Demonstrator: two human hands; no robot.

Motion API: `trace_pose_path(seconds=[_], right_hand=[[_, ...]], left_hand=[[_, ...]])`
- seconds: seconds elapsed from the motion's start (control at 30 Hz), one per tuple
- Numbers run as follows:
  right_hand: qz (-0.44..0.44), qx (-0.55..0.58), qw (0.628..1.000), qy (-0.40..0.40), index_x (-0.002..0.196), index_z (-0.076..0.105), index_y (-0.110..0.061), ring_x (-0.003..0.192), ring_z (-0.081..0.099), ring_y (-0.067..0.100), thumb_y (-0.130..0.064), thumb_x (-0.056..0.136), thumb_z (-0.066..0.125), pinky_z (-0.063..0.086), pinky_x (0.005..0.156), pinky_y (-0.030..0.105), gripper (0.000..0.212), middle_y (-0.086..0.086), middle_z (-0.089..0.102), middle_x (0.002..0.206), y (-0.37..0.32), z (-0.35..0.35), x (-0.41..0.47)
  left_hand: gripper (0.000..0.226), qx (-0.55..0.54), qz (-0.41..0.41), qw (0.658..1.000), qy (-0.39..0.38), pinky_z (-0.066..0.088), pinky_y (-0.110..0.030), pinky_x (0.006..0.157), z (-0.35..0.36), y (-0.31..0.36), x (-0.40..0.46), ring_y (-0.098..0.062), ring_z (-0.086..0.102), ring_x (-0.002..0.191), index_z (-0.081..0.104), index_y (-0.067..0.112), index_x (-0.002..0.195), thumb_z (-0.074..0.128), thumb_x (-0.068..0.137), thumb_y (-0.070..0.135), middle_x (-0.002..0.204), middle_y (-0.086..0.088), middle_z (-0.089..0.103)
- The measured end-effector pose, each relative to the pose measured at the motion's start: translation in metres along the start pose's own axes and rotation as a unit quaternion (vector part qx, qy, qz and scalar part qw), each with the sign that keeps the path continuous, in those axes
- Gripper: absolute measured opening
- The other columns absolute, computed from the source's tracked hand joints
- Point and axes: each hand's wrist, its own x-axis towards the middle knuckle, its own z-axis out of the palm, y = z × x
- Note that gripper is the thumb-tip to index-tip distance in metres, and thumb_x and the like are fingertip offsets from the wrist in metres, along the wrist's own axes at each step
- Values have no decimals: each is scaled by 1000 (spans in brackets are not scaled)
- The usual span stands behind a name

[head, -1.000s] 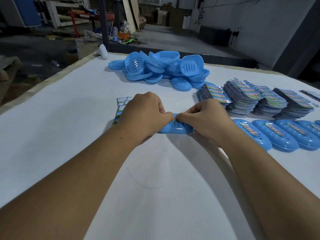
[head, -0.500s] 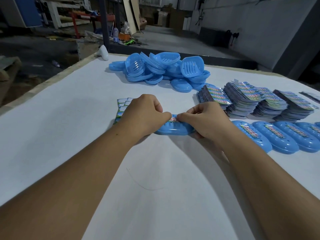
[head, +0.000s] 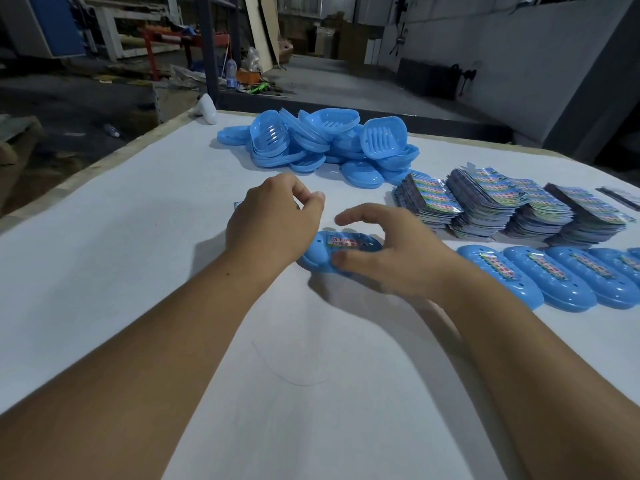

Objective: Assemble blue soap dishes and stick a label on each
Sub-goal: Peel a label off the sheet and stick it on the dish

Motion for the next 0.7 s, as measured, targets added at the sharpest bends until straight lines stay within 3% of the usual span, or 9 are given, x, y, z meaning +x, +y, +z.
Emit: trace_pose_path(seconds=[0.1, 0.2, 0.43, 0.7], right_hand=[[-32, -48, 998, -27, 131, 60, -37, 111, 61, 2, -45, 72, 80, 49, 96, 23, 63, -19, 64, 126, -6, 2, -4], [-14, -74, 997, -9, 133, 57, -37, 109, 61, 7, -53, 72, 78, 50, 94, 29, 67, -15, 63, 120, -6, -2, -6], [148, -204, 966, 60, 142, 48, -34, 127, 45, 36, -70, 77, 58, 42, 104, 45, 75, 7, 51, 138, 9, -19, -16], [229, -287, 930, 6, 133, 52, -25, 128, 41, 38, -68, 80, 48, 37, 102, 47, 69, 11, 52, 134, 12, -36, -27]], left_hand=[[30, -6, 13, 1000, 23, 53, -38, 77, 0, 0, -1, -21, 63, 84, 49, 31, 74, 59, 92, 53, 76, 15, 60], [28, -14, 22, 999, 40, 43, -33, 68, 0, -2, -1, -19, 62, 79, 50, 32, 74, 61, 91, 52, 72, 14, 60], [24, -3, 27, 999, 25, 45, -33, 72, 4, -3, -5, -21, 61, 81, 54, 31, 80, 61, 93, 50, 72, 18, 56], [22, -13, 37, 999, 15, 44, -34, 72, -1, -1, -7, -24, 60, 79, 63, 25, 88, 62, 94, 46, 75, 10, 60]])
